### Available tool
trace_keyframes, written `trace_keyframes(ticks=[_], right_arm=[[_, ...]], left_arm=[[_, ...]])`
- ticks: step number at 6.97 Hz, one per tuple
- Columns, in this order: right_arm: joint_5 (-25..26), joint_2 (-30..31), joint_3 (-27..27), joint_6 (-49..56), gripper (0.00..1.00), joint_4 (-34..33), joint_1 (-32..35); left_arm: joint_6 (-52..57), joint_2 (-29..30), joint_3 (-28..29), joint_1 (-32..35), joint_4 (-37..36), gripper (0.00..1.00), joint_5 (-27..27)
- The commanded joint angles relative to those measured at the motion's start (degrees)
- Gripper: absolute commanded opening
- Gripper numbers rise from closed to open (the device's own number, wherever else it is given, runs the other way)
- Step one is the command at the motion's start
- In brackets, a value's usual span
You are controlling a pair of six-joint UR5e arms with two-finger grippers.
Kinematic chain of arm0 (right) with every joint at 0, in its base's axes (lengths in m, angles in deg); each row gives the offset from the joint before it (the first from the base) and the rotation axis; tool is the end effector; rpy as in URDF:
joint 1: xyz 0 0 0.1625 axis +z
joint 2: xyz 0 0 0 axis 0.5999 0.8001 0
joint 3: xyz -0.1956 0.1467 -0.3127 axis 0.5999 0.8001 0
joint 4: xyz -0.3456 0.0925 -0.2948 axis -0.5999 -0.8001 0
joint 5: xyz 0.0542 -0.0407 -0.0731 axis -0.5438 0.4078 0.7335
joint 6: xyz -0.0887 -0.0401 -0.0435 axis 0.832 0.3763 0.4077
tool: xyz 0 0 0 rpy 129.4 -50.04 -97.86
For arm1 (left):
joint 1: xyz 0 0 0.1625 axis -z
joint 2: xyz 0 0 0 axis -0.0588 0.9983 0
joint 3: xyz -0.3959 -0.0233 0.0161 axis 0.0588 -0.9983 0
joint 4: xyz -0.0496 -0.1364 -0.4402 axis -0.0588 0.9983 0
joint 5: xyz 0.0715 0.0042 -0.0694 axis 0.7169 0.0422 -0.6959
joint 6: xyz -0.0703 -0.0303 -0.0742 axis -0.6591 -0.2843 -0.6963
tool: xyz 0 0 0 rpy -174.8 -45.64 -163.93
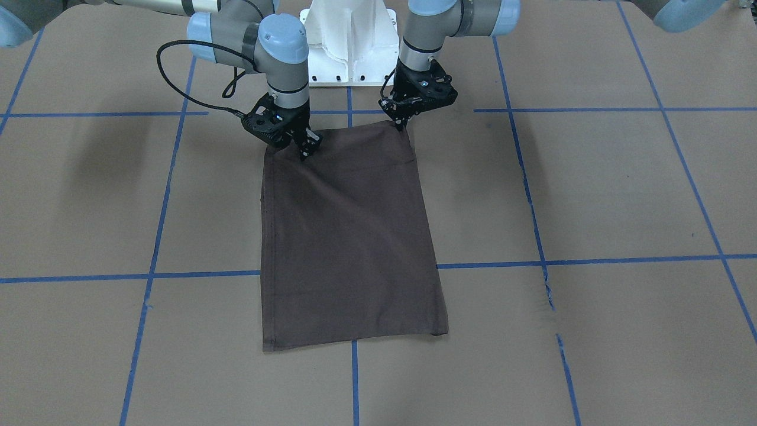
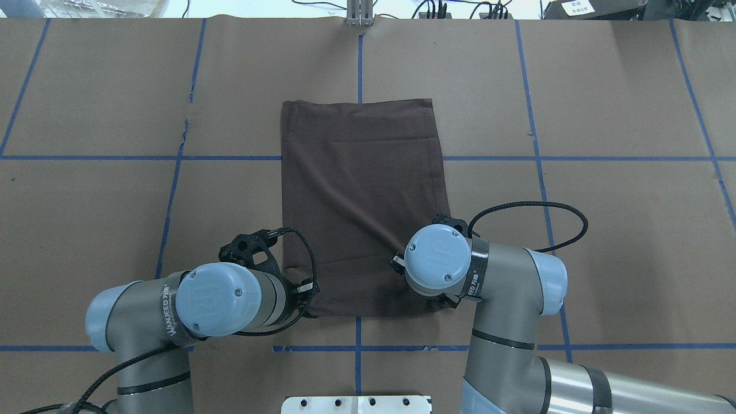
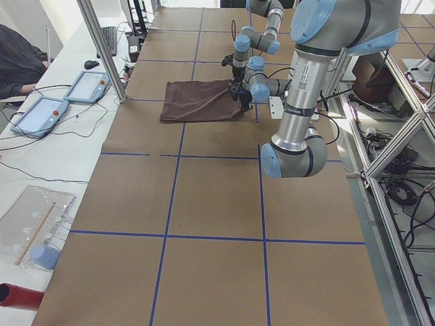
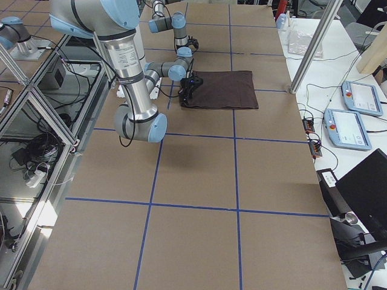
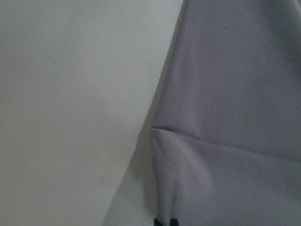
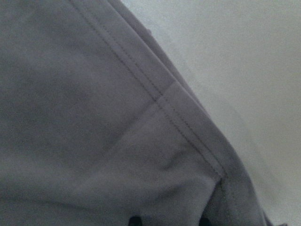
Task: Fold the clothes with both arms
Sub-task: 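Hold both near corners and shift the right gripper toward the left gripper, then lift both held corners and carry them away from the robot over the shirt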
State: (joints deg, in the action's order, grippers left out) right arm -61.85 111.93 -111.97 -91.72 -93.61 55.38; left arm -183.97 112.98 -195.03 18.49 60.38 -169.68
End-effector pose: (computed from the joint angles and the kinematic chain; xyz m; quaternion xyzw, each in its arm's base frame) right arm -0.6023 -0.3253 0.2296 -0.0823 -0.3324 0.3032 0.8893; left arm 0.5716 -0.2850 0.1906 -0.0225 0.4424 -0.2040 0.8730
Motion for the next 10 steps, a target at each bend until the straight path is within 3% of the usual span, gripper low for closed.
trace_keyframes(ticks=[1,5,7,8,10], right_arm=[[0.27,-0.1,-0.8,0.0,0.0,0.1,0.03],[0.18,-0.1,-1.85,-0.09,0.0,0.8,0.38],[-1.74,1.65,-6.83,0.09,0.0,0.54,0.2],[-2.36,3.66,-11.83,0.09,0.0,0.37,-1.63],[-2.37,6.22,-17.75,0.0,0.0,0.54,-3.92]], left_arm=[[0.0,0.0,0.01,-0.09,0.0,0.0,0.0],[0.0,-0.09,-0.94,0.0,-0.08,0.0,-0.18],[-0.09,-0.79,-4.54,-0.09,-0.35,0.0,-0.26],[-0.7,-1.22,-7.08,-0.52,-0.52,0.0,-0.35],[-1.14,-7.18,-17.69,-5.52,-3.24,0.0,-1.49]])
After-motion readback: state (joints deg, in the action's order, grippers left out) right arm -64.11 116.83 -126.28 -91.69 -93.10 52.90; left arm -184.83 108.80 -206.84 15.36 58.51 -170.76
